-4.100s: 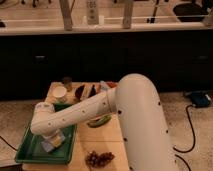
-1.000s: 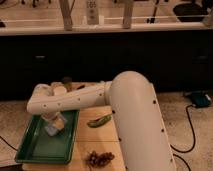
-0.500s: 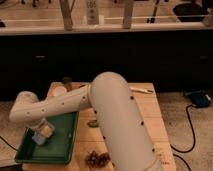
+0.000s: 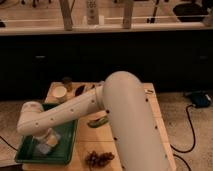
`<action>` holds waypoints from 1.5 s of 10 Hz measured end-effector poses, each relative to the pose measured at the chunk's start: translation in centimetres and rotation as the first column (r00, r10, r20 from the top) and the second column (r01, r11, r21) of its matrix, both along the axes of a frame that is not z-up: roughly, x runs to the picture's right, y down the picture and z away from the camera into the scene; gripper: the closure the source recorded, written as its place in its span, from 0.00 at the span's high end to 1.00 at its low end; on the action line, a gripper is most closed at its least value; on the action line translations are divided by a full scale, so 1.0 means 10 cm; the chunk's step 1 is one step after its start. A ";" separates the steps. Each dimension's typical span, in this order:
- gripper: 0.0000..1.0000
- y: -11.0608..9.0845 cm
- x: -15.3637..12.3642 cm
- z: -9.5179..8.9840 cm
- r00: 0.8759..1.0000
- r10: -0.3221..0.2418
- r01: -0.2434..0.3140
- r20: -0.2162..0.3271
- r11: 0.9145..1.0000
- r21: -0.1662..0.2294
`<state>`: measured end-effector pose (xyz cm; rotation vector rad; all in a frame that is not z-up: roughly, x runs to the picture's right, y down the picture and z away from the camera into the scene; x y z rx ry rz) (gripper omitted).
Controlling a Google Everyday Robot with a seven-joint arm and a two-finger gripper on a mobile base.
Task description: Wipe tray with sponge
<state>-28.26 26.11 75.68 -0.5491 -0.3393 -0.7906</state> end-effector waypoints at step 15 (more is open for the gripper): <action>0.01 -0.20 -0.39 0.08 0.995 -0.035 0.037 0.090 0.999 -0.027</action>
